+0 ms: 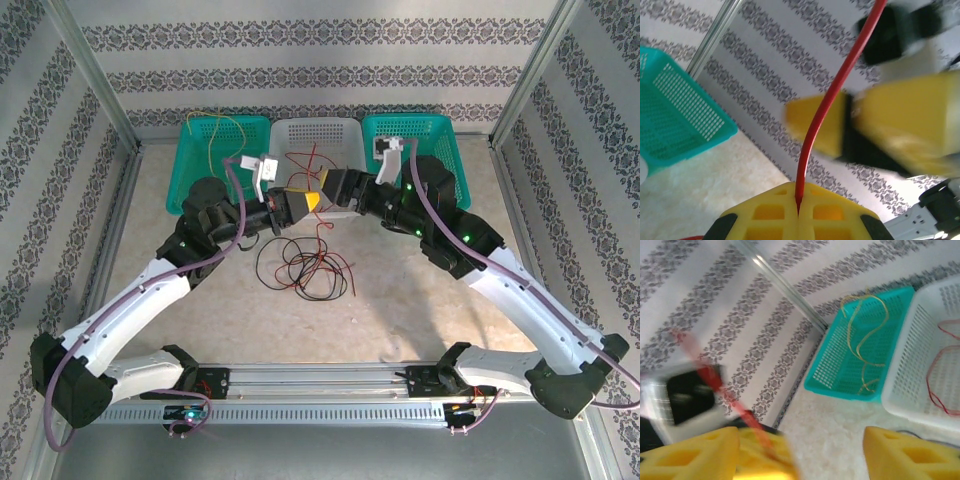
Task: Untangle the cables
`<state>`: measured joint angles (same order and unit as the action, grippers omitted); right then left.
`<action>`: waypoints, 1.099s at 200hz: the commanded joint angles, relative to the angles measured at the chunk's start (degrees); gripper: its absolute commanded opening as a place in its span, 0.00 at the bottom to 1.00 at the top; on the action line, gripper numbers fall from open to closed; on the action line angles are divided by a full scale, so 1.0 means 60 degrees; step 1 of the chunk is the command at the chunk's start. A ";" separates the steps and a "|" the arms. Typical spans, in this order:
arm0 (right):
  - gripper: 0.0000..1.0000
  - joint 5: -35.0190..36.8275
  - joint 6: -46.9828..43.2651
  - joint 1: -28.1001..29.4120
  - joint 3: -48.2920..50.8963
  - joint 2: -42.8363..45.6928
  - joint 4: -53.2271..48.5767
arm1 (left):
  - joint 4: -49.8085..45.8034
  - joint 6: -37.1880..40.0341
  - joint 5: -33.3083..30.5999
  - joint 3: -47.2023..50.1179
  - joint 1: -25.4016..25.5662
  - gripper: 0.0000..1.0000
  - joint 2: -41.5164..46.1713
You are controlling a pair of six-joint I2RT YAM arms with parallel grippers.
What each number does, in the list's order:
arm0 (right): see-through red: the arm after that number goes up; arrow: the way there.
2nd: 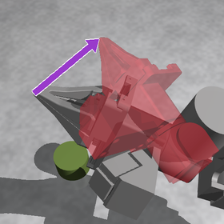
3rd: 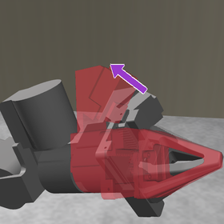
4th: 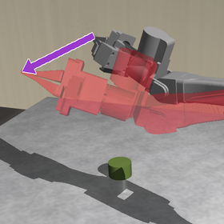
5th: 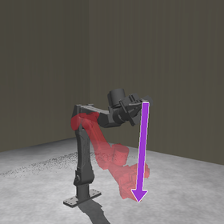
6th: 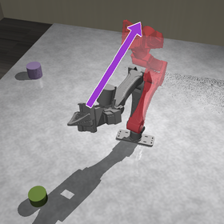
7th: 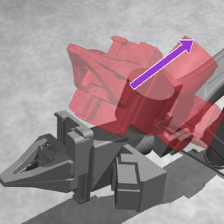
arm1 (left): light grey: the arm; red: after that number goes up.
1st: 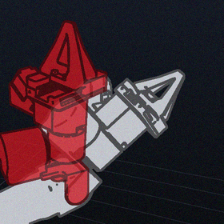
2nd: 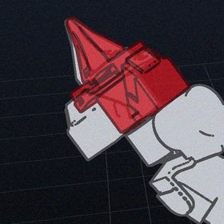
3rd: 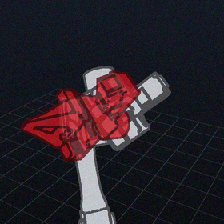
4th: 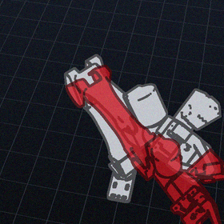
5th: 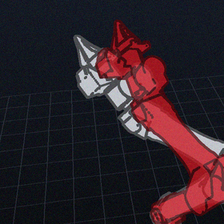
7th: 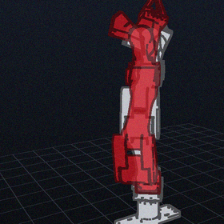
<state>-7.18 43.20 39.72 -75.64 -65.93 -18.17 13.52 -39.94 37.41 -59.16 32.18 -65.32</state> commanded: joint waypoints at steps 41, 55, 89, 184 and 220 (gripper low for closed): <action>0.72 -0.0914 0.1373 -0.1319 0.3108 0.0462 0.0608 | 0.0779 -0.0575 0.0586 -0.1715 0.0027 0.00 0.0027; 0.72 -0.1229 0.1600 -0.1362 0.3640 0.0266 0.0985 | 0.0807 -0.0622 0.0640 -0.2013 0.0019 0.00 0.0003; 0.71 -0.1922 0.2222 -0.1121 0.4360 -0.0608 0.2062 | 0.0824 -0.0587 0.0738 -0.2602 0.0012 0.00 -0.0120; 0.60 -0.1347 0.2971 -0.0214 0.5512 -0.2047 0.2472 | -0.1548 0.1070 -0.1427 -0.5414 -0.0335 0.00 -0.1599; 0.58 -0.0950 0.3542 -0.0791 0.6576 -0.1391 0.2179 | -0.2969 0.2622 -0.3664 -0.6426 -0.0433 0.00 -0.2410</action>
<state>-15.44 61.30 37.30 -40.03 -77.41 -4.23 2.17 -32.21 25.93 -94.96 30.72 -77.76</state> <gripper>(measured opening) 0.583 0.049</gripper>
